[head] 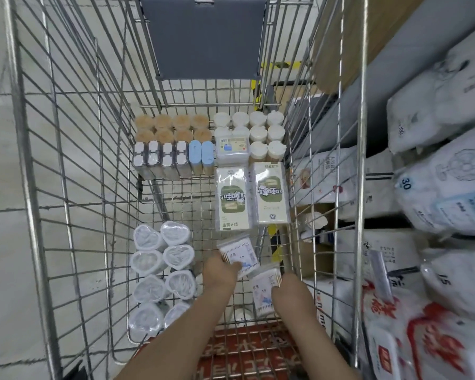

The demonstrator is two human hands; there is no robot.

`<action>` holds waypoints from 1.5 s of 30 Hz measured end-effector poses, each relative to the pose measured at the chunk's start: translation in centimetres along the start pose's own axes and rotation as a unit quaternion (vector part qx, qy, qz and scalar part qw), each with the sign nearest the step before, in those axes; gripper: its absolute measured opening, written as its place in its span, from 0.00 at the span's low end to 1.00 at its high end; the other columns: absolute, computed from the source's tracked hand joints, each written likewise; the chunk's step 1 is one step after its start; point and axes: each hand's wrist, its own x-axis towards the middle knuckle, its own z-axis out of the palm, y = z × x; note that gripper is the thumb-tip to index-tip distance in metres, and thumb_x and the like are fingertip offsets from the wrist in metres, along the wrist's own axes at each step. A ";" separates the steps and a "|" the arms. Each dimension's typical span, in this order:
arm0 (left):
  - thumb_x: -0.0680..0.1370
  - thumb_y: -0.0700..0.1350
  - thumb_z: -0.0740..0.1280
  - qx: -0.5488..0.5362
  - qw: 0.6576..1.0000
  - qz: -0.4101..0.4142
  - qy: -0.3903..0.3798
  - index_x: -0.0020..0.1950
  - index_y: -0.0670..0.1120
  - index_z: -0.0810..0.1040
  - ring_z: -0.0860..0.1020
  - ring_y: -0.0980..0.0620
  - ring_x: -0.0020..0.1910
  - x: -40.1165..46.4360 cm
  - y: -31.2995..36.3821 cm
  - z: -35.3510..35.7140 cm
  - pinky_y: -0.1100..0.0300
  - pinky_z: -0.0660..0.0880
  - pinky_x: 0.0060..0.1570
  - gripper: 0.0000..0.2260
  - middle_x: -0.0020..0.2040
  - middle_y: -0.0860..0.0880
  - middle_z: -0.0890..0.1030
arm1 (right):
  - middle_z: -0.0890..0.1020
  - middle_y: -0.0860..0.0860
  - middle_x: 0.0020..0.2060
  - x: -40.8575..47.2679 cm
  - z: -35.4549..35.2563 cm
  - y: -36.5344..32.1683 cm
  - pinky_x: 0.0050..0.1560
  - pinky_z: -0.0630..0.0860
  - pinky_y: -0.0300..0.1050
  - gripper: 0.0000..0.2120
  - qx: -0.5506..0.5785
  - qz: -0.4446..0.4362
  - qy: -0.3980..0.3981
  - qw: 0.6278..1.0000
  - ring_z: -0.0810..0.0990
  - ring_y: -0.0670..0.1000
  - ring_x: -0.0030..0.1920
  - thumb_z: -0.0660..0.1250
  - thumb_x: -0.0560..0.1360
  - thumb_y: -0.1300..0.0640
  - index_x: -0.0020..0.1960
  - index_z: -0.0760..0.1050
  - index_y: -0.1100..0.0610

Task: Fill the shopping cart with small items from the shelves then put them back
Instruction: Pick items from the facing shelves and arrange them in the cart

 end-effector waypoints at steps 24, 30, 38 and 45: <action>0.69 0.41 0.65 -0.204 0.899 0.209 -0.326 0.65 0.38 0.71 0.80 0.46 0.50 -25.2 12.5 -23.3 0.59 0.80 0.39 0.24 0.50 0.44 0.84 | 0.86 0.52 0.40 -31.0 -12.9 6.1 0.34 0.79 0.43 0.04 0.728 -0.048 0.195 0.656 0.84 0.50 0.35 0.67 0.76 0.62 0.50 0.77 0.56; 0.69 0.42 0.65 -0.155 0.871 0.231 -0.405 0.63 0.39 0.73 0.80 0.46 0.50 -31.9 14.4 -21.1 0.60 0.81 0.41 0.22 0.55 0.40 0.82 | 0.85 0.56 0.44 -39.3 -11.9 13.0 0.48 0.80 0.57 0.05 0.782 0.008 0.291 0.551 0.84 0.58 0.47 0.67 0.76 0.60 0.51 0.77 0.59; 0.77 0.39 0.63 -0.049 0.844 0.277 -0.456 0.54 0.41 0.78 0.82 0.52 0.36 -43.5 11.0 -14.4 0.59 0.78 0.36 0.08 0.39 0.47 0.85 | 0.82 0.51 0.43 -48.7 -6.3 21.4 0.58 0.75 0.59 0.04 0.815 0.053 0.393 0.422 0.80 0.53 0.45 0.70 0.75 0.57 0.43 0.76 0.56; 0.68 0.43 0.68 0.050 0.791 0.273 -0.546 0.49 0.41 0.78 0.78 0.47 0.40 -55.8 0.4 -8.9 0.58 0.72 0.37 0.12 0.46 0.41 0.82 | 0.83 0.60 0.47 -59.0 5.0 31.9 0.61 0.71 0.68 0.09 0.800 0.075 0.450 0.389 0.80 0.65 0.53 0.73 0.69 0.48 0.43 0.81 0.53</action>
